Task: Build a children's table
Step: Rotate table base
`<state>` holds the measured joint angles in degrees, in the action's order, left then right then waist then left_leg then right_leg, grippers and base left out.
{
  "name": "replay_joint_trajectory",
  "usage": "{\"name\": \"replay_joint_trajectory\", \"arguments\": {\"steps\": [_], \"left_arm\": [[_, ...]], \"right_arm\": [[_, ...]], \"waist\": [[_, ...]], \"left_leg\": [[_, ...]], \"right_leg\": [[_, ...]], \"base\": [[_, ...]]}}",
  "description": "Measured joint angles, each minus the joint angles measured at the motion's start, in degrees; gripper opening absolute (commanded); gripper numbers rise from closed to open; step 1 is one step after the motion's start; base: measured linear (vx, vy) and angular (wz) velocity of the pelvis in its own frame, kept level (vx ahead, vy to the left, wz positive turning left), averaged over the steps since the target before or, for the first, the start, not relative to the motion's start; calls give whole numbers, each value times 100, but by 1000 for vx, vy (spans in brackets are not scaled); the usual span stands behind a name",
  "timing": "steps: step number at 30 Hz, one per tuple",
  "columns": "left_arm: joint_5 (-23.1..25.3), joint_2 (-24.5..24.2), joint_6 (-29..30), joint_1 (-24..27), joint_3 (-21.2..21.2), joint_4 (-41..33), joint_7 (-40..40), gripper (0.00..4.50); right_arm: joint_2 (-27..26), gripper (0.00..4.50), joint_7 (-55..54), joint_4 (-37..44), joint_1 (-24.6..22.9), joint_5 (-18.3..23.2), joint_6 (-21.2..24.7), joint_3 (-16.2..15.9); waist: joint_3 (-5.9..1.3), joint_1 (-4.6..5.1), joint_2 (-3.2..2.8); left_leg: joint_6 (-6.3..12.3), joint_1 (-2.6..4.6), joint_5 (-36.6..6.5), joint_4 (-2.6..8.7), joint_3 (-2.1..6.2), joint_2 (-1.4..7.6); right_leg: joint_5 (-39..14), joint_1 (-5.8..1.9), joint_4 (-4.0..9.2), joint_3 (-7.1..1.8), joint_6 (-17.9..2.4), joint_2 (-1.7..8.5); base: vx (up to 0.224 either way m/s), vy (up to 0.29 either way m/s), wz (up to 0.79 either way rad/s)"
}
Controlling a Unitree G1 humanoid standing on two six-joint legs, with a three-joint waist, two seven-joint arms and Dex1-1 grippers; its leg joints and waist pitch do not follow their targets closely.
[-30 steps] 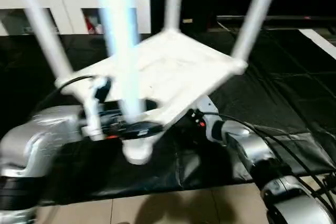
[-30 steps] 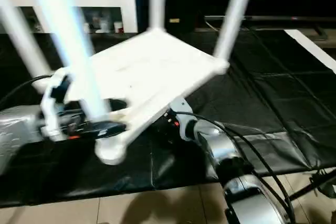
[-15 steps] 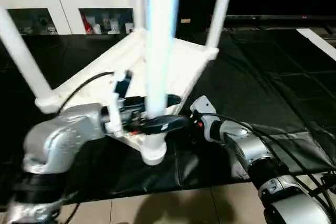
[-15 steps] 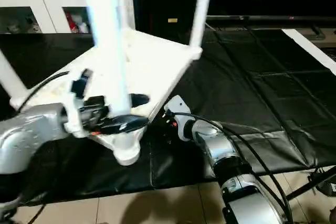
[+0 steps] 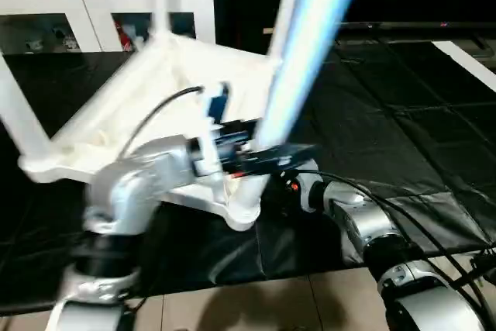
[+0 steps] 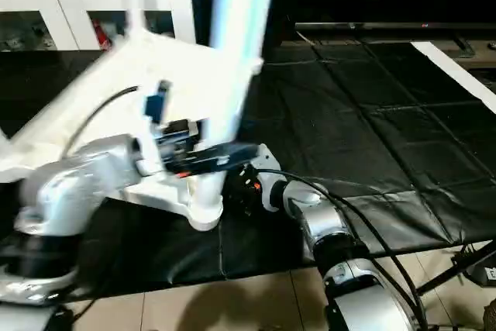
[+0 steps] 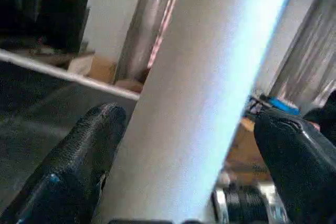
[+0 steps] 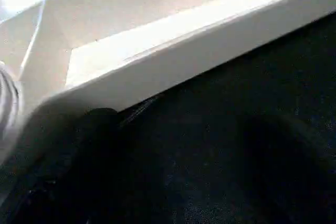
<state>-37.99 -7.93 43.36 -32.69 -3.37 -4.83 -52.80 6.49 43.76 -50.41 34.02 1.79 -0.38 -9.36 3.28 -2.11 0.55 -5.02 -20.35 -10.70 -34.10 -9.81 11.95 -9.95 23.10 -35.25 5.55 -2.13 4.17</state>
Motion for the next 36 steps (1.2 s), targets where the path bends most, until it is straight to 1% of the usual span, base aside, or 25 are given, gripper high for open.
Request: {"name": "replay_joint_trajectory", "arguments": {"steps": [3, 5, 8, 13, 15, 21, 23, 25, 27, 29, 30, 32, 34, 36], "left_arm": [[76, 175, -192, -180, -30, 191, 113, 447], [164, 189, -310, -229, -49, 269, 172, 447], [240, 120, -461, -290, -84, 360, 171, 447], [356, -33, -590, -290, -18, 463, 156, 447], [407, -43, -616, -290, -39, 518, 116, 447], [462, -170, -712, -290, -99, 590, 96, 447], [617, -341, -806, -290, -176, 621, 43, 447], [919, -804, -941, -287, -460, 667, -229, 447], [1136, -1262, -1021, -241, -672, 690, -605, 447], [1364, -1882, -1133, -91, -957, 712, -1138, 447], [1457, -2089, -1139, -7, -1017, 798, -1327, 447], [1605, -2351, -1244, 74, -1176, 905, -1621, 447], [1845, -2573, -1468, 65, -1374, 1086, -1880, 447], [2162, -2695, -1807, 42, -1538, 1344, -1956, 447]], "right_arm": [[-52, 450, -151, -124, 75, -38, -78, 8], [-67, 450, -204, -188, 131, -74, -99, 8], [24, 450, -209, -188, 131, -99, -125, 59], [258, 450, -214, -178, 131, -141, -199, 223], [254, 450, -211, -177, 130, -141, -263, 221], [275, 450, -189, -125, 113, -141, -269, 222], [308, 450, -141, -2, 68, -138, -279, 224], [357, 450, 43, 236, -27, -77, -288, 224], [475, 450, 209, 431, -61, 21, -278, 225], [788, 450, 419, 672, -97, 102, -254, 266], [960, 450, 483, 753, -120, 110, -250, 372], [1146, 450, 600, 917, -175, 122, -242, 448], [1330, 450, 835, 1158, -306, 184, -232, 447], [1573, 450, 1151, 1428, -470, 234, -167, 442]], "waist": [[0, -5, -1], [-1, -1, -2], [-1, -42, -6], [-1, -109, -6], [0, -109, -8], [1, -109, -9], [1, -105, -9], [2, -92, -12], [8, -100, -26], [7, -130, -31], [7, -143, -31], [8, -188, -31], [8, -237, -32], [8, -290, -36]], "left_leg": [[0, 3, 1, 0, 0, 0], [0, 4, 1, -1, 0, 1], [1, 5, 0, -1, 2, -1], [2, 17, 0, -1, 1, -1], [1, 19, 0, 0, 1, -1], [1, 19, -1, 0, 1, -1], [1, 18, 0, 3, 1, 0], [1, 16, 0, 13, 0, 0], [0, 22, 0, 15, 0, 0], [1, 26, 0, 16, 0, -3], [1, 25, -1, 16, -1, -4], [2, 22, -1, 16, -1, -5], [3, 22, -2, 16, -1, -6], [3, 24, -2, 16, -2, -6]], "right_leg": [[0, 0, -1, 1, 0, 0], [2, -1, -1, 1, -3, 0], [2, -1, 2, 1, -3, 1], [2, -1, 4, 2, -3, 1], [2, 2, 3, 2, -3, 1], [2, 2, 3, 2, -3, 1], [1, 2, 3, 2, -2, 0], [-1, 3, 2, 2, 2, -1], [-2, 3, 3, 2, 4, -1], [-5, 4, 5, 0, 9, 1], [-5, 4, 7, 0, 9, 2], [-5, 3, 11, 0, 9, 3], [-5, 3, 11, 0, 9, 4], [-5, 2, 10, 0, 9, 4]], "base": [[0, 0, 0], [0, 0, 0], [0, 0, 0], [0, 0, 0], [0, 0, 0], [0, 0, 0], [0, 0, 0], [0, 0, 0], [0, 0, 0], [0, 0, 0], [0, 0, 0], [0, 0, 0], [0, 0, 0], [0, 0, 0]]}}
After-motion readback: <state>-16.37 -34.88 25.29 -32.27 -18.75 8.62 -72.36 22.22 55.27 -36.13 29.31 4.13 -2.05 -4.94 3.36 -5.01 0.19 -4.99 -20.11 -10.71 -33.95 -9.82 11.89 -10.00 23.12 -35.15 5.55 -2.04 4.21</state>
